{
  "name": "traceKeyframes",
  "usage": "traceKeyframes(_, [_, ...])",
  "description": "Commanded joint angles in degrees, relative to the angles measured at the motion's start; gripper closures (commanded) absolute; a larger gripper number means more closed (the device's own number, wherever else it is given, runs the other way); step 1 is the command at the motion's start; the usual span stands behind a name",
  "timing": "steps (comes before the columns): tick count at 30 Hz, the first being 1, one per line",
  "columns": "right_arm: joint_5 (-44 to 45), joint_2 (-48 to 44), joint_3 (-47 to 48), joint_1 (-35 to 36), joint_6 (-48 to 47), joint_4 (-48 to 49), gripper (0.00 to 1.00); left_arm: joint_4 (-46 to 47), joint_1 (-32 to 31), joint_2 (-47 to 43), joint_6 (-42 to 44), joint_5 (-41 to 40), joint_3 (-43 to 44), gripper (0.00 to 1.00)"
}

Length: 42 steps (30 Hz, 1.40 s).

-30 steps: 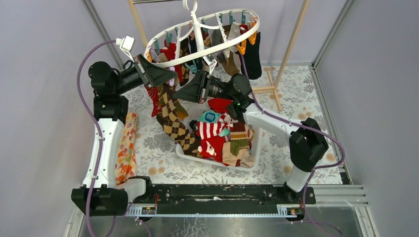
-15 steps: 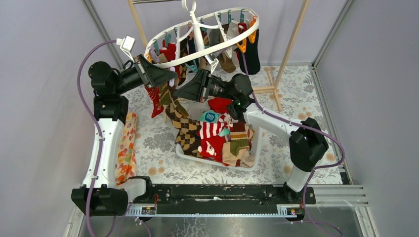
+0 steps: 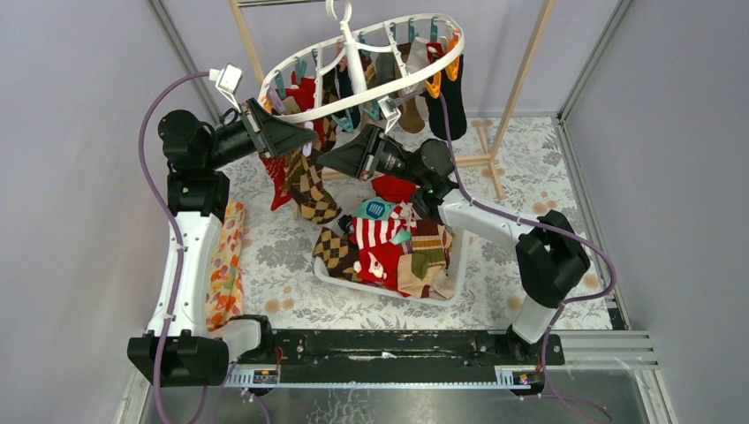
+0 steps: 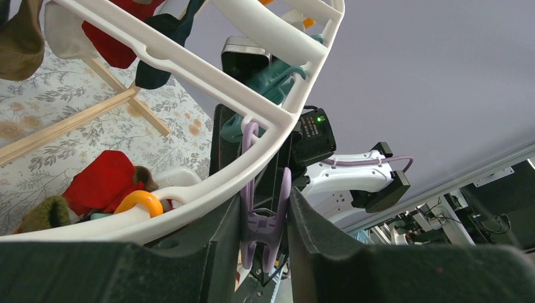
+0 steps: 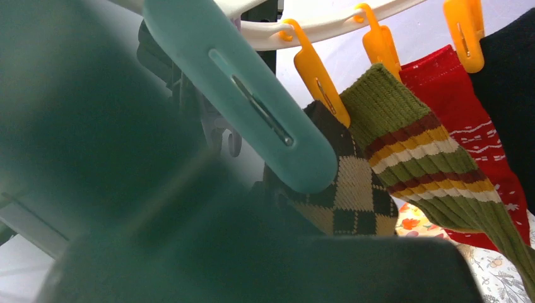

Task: Clip the socks to the hanger
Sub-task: Clamp the sock onto the hanger.

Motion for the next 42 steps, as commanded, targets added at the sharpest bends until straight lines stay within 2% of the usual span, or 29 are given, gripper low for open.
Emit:
traceKeyframes(1, [2.68, -4.10, -0.12, -0.46, -0.94, 5.73, 1.00, 0.25, 0.18, -1.57, 0.74, 3.38, 1.13, 1.00])
traceKeyframes(16, [-3.30, -2.51, -1.59, 0.44, 4.35, 10.38, 1.00, 0.55, 0.20, -1.33, 0.26, 2.77, 1.33, 1.00])
traceKeyframes(24, [-8.62, 0.98, 3.86, 1.15, 7.00, 11.90, 1.00, 0.71, 0.18, -1.09, 0.27, 2.82, 1.18, 1.00])
traceKeyframes(35, [-12.82, 3.46, 8.38, 1.17, 8.12, 8.57, 1.00, 0.69, 0.25, -0.92, 0.23, 3.17, 1.59, 1.00])
traceKeyframes(42, [-14.80, 2.19, 6.63, 1.19, 5.40, 4.27, 1.00, 0.64, 0.18, -1.03, 0.09, 3.42, 1.94, 1.00])
